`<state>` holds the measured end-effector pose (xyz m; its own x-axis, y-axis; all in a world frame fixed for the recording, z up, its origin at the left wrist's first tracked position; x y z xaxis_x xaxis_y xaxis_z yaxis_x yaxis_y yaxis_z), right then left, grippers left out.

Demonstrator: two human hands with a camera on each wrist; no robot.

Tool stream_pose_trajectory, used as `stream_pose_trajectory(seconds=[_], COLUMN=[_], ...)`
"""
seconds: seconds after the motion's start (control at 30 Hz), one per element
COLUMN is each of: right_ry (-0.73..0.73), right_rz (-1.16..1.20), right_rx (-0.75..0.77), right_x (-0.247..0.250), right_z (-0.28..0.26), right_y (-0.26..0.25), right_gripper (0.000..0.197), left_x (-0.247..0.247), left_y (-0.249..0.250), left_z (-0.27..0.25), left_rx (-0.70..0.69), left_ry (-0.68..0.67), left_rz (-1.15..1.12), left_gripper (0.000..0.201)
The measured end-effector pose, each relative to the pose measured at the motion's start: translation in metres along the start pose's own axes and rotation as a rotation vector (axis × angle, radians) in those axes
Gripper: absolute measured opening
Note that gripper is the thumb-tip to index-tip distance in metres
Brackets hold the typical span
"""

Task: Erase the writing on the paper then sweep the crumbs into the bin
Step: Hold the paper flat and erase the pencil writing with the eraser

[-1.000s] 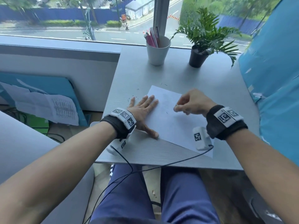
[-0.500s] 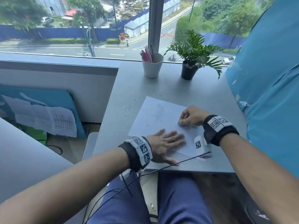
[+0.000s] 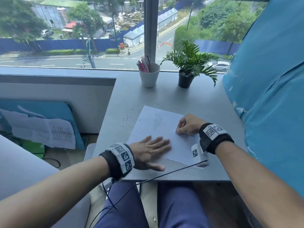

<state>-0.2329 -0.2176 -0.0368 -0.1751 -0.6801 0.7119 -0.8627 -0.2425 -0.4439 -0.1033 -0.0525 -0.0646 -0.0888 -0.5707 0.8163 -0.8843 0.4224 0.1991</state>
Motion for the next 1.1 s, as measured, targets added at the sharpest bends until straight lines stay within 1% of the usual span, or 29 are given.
stream_pose_trajectory(seconds=[0.03, 0.07, 0.13, 0.2, 0.23, 0.27, 0.3, 0.33, 0.37, 0.4, 0.43, 0.47, 0.53, 0.6, 0.63, 0.7, 0.8, 0.9, 1.0, 1.03, 1.1], right_ry=[0.004, 0.009, 0.017, 0.024, 0.028, 0.029, 0.032, 0.034, 0.035, 0.035, 0.036, 0.037, 0.041, 0.057, 0.073, 0.128, 0.125, 0.152, 0.246, 0.235, 0.150], right_rz=[-0.001, -0.002, 0.004, 0.007, 0.000, -0.006, -0.007, -0.004, -0.003, -0.004, -0.007, -0.011, -0.027, -0.081, -0.112, -0.133, 0.003, 0.094, 0.050, 0.048, 0.024], right_rx=[0.005, 0.011, 0.011, 0.002, -0.002, -0.003, -0.004, -0.005, -0.005, -0.004, -0.002, -0.005, -0.013, -0.025, -0.019, 0.045, 0.164, 0.171, 0.168, 0.200, 0.275], right_x=[0.000, 0.000, 0.000, -0.001, -0.001, -0.001, -0.001, -0.001, -0.001, -0.001, -0.001, -0.001, -0.001, 0.001, 0.001, 0.001, -0.005, -0.001, -0.007, -0.018, -0.040], right_z=[0.000, -0.001, -0.002, -0.004, -0.005, -0.006, -0.007, -0.007, -0.007, -0.007, -0.008, -0.008, -0.010, -0.012, -0.012, -0.010, -0.004, 0.011, 0.014, 0.011, 0.003], right_y=[-0.001, -0.002, -0.002, -0.002, -0.002, -0.003, -0.003, -0.003, -0.003, -0.003, -0.004, -0.005, -0.008, -0.015, -0.020, -0.037, -0.063, -0.070, -0.072, -0.075, -0.085], right_gripper=[0.011, 0.010, 0.010, 0.011, 0.011, 0.011, 0.011, 0.010, 0.010, 0.010, 0.010, 0.010, 0.008, 0.005, 0.005, 0.005, 0.011, 0.007, 0.007, 0.008, 0.009], left_x=[0.000, 0.002, 0.012, 0.026, 0.035, 0.045, 0.053, 0.058, 0.058, 0.054, 0.047, 0.040, 0.030, 0.027, 0.026, 0.027, 0.027, 0.027, 0.026, 0.026, 0.023], left_y=[-0.007, -0.021, -0.057, -0.087, -0.095, -0.095, -0.091, -0.083, -0.073, -0.067, -0.064, -0.068, -0.081, -0.092, -0.093, -0.093, -0.091, -0.092, -0.092, -0.092, -0.094], left_z=[0.001, 0.001, 0.000, -0.004, -0.006, -0.006, -0.003, 0.002, 0.008, 0.014, 0.017, 0.019, 0.020, 0.020, 0.019, 0.019, 0.018, 0.017, 0.019, 0.019, 0.020], left_rx=[0.023, 0.084, 0.285, 0.505, 0.573, 0.587, 0.542, 0.454, 0.356, 0.287, 0.266, 0.284, 0.347, 0.383, 0.389, 0.394, 0.392, 0.389, 0.389, 0.388, 0.383], left_ry=[-0.007, -0.005, 0.011, 0.032, 0.071, 0.131, 0.188, 0.215, 0.204, 0.164, 0.119, 0.087, 0.080, 0.095, 0.090, 0.081, 0.077, 0.073, 0.080, 0.080, 0.085], left_rz=[-0.039, -0.079, -0.127, -0.085, -0.067, -0.065, -0.074, -0.093, -0.120, -0.153, -0.187, -0.218, -0.266, -0.282, -0.278, -0.262, -0.271, -0.280, -0.279, -0.281, -0.283], left_gripper=[0.086, 0.085, 0.088, 0.095, 0.095, 0.093, 0.091, 0.092, 0.095, 0.102, 0.111, 0.121, 0.139, 0.151, 0.154, 0.155, 0.154, 0.155, 0.155, 0.156, 0.156])
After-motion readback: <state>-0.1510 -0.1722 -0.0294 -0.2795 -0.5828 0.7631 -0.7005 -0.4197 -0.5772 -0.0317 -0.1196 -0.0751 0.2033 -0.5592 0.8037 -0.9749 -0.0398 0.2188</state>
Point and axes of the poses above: each hand's wrist, its own z-axis towards the middle knuckle, its own x-axis out of the back of the hand, y = z × x, the point moved 6 cm from there along z, towards the middle knuckle, and after that the axes turned 9 degrees about -y, right-handed, at the moved point
